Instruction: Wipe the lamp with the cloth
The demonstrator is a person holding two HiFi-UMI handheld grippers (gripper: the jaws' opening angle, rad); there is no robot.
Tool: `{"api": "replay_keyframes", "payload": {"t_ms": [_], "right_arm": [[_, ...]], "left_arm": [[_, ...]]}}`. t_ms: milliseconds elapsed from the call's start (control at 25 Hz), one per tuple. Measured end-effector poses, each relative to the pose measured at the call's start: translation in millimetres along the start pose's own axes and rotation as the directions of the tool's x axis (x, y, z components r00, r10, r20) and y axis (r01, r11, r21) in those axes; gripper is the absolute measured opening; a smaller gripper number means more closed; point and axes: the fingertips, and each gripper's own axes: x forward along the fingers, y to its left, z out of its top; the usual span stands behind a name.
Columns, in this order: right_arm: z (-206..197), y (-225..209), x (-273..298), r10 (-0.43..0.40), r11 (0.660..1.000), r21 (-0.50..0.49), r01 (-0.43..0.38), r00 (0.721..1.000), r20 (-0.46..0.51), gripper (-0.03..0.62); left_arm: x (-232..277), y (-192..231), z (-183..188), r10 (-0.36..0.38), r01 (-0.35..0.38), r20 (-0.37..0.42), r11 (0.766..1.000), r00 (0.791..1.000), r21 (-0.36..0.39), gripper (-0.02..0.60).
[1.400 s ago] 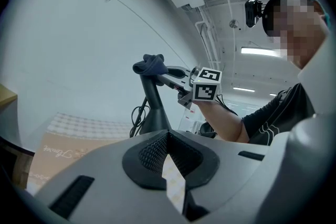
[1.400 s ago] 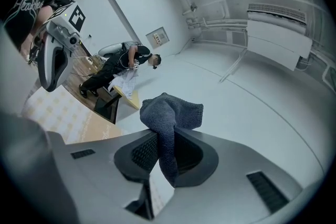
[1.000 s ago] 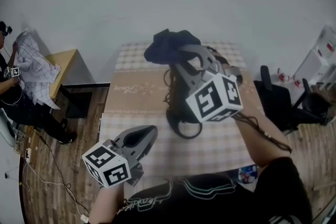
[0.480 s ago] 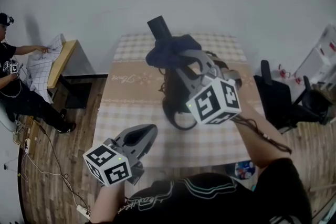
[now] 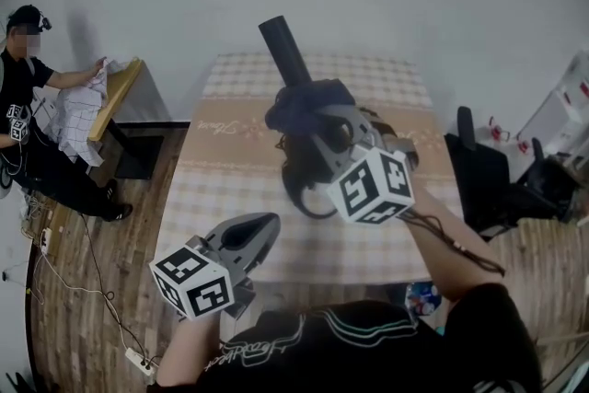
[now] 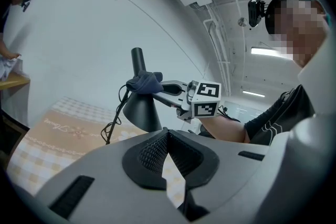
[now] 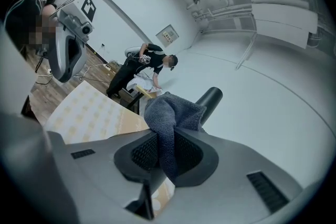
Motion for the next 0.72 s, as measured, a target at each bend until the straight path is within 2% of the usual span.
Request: {"api": "replay_keyframes", "payload": {"t_ms": [280, 720], "right_arm": [[-10, 29, -11, 0.051, 0.998, -0.040, -0.051, 0.999, -0.006, 0.057], [-30, 75, -30, 0.141, 0.990, -0.026, -0.141, 0.990, -0.008, 0.057]], "left_arm": [[-7, -16, -7, 0.042, -0.042, 0.014, 0.999, 0.999, 0.003, -0.002], [-9, -46, -23, 0.070, -0.070, 0.022, 0.998, 0.997, 0.006, -0.002]]}}
